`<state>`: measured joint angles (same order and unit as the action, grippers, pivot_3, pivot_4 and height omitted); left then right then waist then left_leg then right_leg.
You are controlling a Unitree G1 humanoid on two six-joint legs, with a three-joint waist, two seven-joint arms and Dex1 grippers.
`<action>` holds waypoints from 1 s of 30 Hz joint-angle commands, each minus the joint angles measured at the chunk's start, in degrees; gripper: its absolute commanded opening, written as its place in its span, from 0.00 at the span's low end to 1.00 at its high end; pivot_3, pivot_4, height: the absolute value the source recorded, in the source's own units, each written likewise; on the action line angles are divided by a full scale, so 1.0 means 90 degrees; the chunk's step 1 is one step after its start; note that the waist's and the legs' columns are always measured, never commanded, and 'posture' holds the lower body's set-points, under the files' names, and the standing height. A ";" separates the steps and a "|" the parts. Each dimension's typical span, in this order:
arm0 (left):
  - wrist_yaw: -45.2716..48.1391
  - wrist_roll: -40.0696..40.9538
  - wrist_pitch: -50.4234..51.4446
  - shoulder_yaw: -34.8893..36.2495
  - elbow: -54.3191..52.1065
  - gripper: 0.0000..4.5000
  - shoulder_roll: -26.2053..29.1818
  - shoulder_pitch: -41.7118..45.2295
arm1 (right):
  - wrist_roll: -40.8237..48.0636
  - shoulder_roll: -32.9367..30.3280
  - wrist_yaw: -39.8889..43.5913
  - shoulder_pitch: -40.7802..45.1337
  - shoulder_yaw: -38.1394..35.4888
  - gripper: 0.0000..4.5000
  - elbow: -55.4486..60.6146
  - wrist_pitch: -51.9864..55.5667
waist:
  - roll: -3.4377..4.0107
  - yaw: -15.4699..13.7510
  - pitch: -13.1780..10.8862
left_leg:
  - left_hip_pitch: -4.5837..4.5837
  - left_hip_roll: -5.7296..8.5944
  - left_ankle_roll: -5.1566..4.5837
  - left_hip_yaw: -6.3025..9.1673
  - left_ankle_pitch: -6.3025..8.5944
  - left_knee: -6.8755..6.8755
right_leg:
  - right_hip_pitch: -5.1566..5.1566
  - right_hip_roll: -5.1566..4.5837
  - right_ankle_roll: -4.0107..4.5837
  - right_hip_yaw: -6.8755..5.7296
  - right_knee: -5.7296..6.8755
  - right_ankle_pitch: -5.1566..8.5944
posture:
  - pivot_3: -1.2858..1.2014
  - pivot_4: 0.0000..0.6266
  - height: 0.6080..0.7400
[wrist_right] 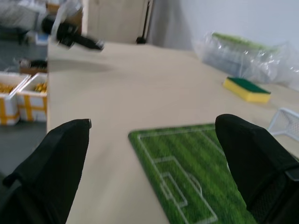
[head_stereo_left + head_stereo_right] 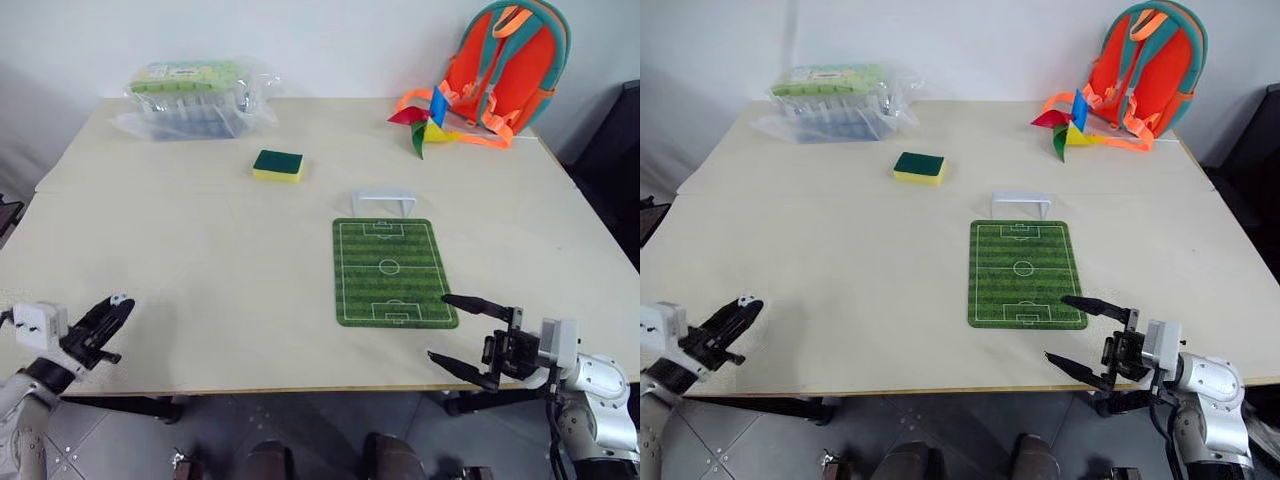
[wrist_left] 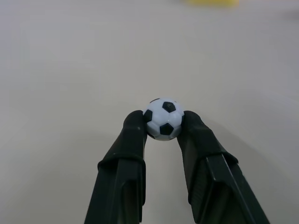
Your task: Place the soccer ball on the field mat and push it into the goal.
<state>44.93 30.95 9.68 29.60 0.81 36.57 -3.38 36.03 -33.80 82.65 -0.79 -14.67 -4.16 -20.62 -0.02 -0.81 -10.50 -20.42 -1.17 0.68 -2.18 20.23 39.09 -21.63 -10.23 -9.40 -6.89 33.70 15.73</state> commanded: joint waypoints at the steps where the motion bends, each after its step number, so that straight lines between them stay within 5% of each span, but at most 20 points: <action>1: 0.1028 -0.0186 0.0168 -0.1404 -0.1033 0.18 0.0502 0.0705 | 0.0195 -0.0501 0.0607 -0.0063 -0.0539 1.00 -0.0354 -0.0296 | 0.0004 -0.0085 0.0000 | 0.0000 0.0001 0.0000 0.0001 0.0000 0.0001 | 0.0002 0.0000 -0.0001 -0.0001 -0.0002 -0.0001 | 0.52 0.24 1.00; 4: 0.1264 -0.0670 0.0588 -0.2775 -0.1174 0.18 0.0478 0.1811 | 0.0240 -0.0817 0.0838 -0.0048 -0.0890 1.00 -0.0848 -0.0421 | 0.0012 -0.0067 0.0003 | 0.0005 0.0004 -0.0004 -0.0005 0.0000 0.0002 | 0.0006 0.0000 -0.0004 0.0004 -0.0005 -0.0002 | 0.52 0.24 1.00; 6: 0.1403 -0.1078 0.0790 -0.3849 -0.0988 0.18 -0.0015 0.2827 | 0.0221 -0.1057 0.0967 -0.0067 -0.1128 1.00 -0.1201 -0.0526 | 0.0018 -0.0078 0.0000 | 0.0006 0.0004 -0.0003 -0.0007 0.0000 -0.0001 | 0.0005 0.0003 -0.0004 0.0004 -0.0005 -0.0002 | 0.52 0.24 1.00; 12: 0.1382 -0.1880 0.0845 -0.5490 0.0354 0.18 -0.1683 0.4417 | 0.0229 -0.1204 0.0665 -0.0440 -0.1441 1.00 -0.1069 -0.0502 | 0.0017 -0.0049 0.0000 | 0.0005 0.0005 -0.0008 -0.0020 -0.0002 -0.0003 | 0.0008 0.0007 -0.0014 0.0008 -0.0019 -0.0007 | 0.52 0.24 1.00; 20: 0.0946 -0.2574 0.0270 -0.5921 0.2065 0.18 -0.3129 0.5258 | 0.0200 -0.0981 -0.0105 -0.1518 -0.1660 1.00 0.0225 -0.0178 | 0.0012 -0.0164 -0.0005 | -0.0001 0.0005 -0.0011 -0.0019 -0.0004 0.0004 | 0.0010 0.0007 -0.0021 0.0010 -0.0031 -0.0011 | 0.52 0.24 1.00; 30: 0.0929 -0.3042 0.0030 -0.6135 0.2381 0.18 -0.3629 0.5095 | -0.0032 -0.0975 -0.0689 -0.1878 -0.1750 1.00 0.0623 0.0061 | 0.0015 -0.0212 -0.0003 | -0.0013 0.0014 -0.0027 -0.0024 0.0004 0.0009 | 0.0008 0.0001 -0.0037 0.0014 -0.0054 -0.0020 | 0.52 0.24 1.00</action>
<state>53.28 4.29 10.81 -24.79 23.07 4.92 42.47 35.50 -42.43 77.29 -17.14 -27.98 -0.27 -19.98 0.12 -2.73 -10.53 -20.54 -1.04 0.44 -2.39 20.27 39.17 -21.55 -10.23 -9.73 -6.76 33.21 15.55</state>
